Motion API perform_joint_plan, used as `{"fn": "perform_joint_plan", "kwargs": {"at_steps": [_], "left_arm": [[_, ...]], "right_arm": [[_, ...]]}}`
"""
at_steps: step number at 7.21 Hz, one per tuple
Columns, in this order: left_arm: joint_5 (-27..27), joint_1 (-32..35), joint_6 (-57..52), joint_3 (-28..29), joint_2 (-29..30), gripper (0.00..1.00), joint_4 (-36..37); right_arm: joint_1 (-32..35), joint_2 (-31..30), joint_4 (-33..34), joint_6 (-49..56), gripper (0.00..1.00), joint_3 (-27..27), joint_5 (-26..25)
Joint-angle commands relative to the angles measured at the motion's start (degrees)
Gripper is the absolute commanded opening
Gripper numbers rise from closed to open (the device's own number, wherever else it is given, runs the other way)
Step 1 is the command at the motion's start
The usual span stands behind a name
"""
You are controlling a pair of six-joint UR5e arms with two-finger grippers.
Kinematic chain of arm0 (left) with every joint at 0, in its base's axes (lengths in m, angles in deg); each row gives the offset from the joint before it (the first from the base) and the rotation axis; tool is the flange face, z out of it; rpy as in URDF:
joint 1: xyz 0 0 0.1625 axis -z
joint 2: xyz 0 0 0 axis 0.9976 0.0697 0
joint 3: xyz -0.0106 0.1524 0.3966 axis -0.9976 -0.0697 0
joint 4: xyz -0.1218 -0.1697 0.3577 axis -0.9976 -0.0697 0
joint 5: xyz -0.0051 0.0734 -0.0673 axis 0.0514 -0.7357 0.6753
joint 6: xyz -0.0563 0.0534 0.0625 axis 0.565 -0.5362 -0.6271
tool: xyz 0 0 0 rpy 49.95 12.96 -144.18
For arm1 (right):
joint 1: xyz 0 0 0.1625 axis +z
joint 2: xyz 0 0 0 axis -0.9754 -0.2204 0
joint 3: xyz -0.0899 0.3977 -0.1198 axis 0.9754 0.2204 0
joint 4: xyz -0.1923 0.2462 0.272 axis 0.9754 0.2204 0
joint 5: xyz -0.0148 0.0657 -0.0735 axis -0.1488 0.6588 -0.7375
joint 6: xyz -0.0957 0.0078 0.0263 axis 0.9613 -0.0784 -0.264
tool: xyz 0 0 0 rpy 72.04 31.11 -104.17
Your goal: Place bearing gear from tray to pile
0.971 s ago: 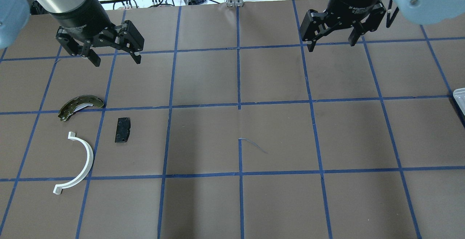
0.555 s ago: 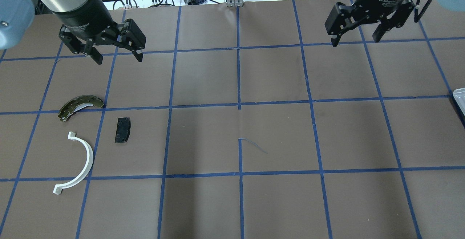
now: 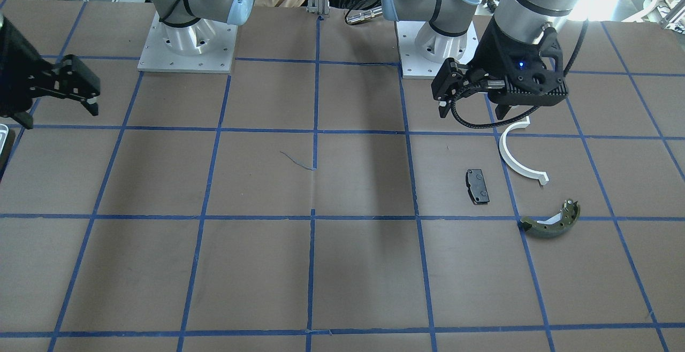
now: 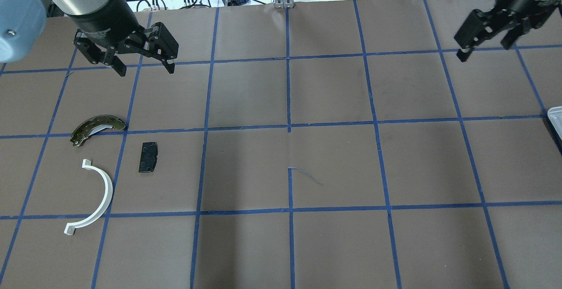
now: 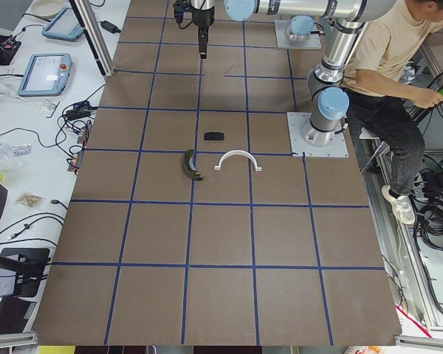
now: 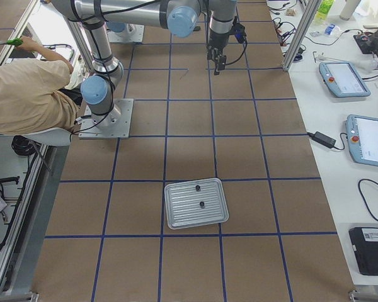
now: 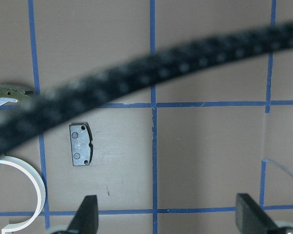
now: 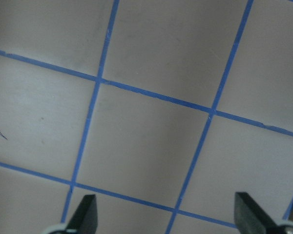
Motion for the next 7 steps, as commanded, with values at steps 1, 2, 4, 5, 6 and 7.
{"fn": "perform_joint_plan", "kwargs": {"at_steps": [1, 2, 4, 5, 6, 7], "left_arm": [[0.00, 0.11, 0.00, -0.25, -0.40, 1.00, -0.02], [0.09, 0.11, 0.00, -0.17, 0.04, 1.00, 0.07], [0.00, 0.11, 0.00, -0.25, -0.13, 1.00, 0.07], [0.00, 0.20, 0.00, -0.43, -0.22, 1.00, 0.07], [0.00, 0.20, 0.00, -0.34, -0.14, 1.00, 0.07], [0.00, 0.29, 0.00, -0.78, -0.57, 1.00, -0.02]], "right_arm": [[-11.66, 4.03, 5.00, 17.83, 1.00, -0.95, -1.00], [-15.53, 4.93, 8.70, 23.62, 1.00, -1.13, -5.62], [-22.48, 10.36, 13.72, 25.43, 1.00, -1.13, -5.84], [-23.82, 13.61, 18.01, 25.44, 0.99, -0.95, -5.67], [-25.74, 15.73, 20.84, 25.44, 0.99, -0.78, -5.58], [-29.24, 18.19, 21.13, 25.79, 1.00, -0.60, -3.14]]}}
